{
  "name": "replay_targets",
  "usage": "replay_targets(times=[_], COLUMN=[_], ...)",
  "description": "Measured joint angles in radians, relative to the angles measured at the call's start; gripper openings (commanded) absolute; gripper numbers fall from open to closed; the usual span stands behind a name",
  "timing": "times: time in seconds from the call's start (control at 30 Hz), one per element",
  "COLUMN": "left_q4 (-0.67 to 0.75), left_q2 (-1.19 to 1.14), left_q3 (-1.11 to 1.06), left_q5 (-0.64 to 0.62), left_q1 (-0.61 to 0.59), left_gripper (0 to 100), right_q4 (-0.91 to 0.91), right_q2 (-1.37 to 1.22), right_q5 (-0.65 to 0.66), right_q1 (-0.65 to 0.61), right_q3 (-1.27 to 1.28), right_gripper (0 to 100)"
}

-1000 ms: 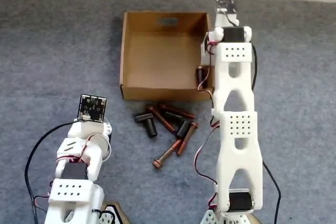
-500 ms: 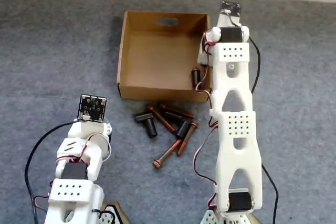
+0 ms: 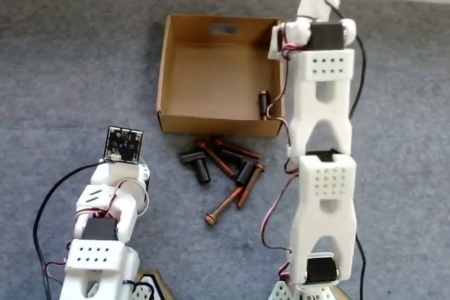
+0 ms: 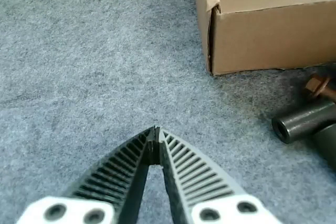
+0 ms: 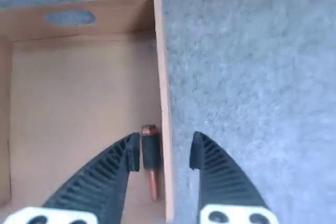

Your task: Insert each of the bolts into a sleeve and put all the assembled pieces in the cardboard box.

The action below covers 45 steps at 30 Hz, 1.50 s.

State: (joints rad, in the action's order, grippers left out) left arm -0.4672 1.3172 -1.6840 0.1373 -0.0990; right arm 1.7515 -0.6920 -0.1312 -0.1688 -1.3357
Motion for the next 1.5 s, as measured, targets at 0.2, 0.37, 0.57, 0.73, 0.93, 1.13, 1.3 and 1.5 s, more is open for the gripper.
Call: replay_targets(times=[0.2, 0.37, 0.57, 0.73, 0.93, 1.13, 1.3, 1.5], left_q4=[0.0, 0.0, 0.002, 0.006, 0.006, 0.006, 0.006, 0.006], left_q2=[0.0, 0.0, 0.0, 0.0, 0.0, 0.0, 0.0, 0.0], left_q3=[0.0, 0.0, 0.0, 0.0, 0.0, 0.0, 0.0, 0.0], left_q5=[0.0, 0.0, 0.0, 0.0, 0.0, 0.0, 0.0, 0.0], left_q1=[0.0, 0.0, -0.002, -0.084, -0.181, -0.212, -0.212, -0.212], left_gripper=[1, 1, 1, 1, 1, 1, 1, 1], right_q4=[0.002, -0.081, -0.396, -0.652, -0.798, -0.821, -0.825, -0.827], right_q2=[0.414, 0.809, 1.169, 1.218, 1.151, 0.927, 0.703, 0.523], right_q5=[0.02, 0.069, 0.077, 0.078, 0.078, 0.078, 0.078, 0.078], right_q1=[-0.048, -0.14, -0.264, -0.407, -0.526, -0.594, -0.598, -0.6], right_q3=[0.54, 1.114, 1.761, 2.093, 2.124, 1.978, 1.824, 1.725], right_gripper=[14.2, 14.2, 14.2, 14.2, 14.2, 14.2, 14.2, 13.8])
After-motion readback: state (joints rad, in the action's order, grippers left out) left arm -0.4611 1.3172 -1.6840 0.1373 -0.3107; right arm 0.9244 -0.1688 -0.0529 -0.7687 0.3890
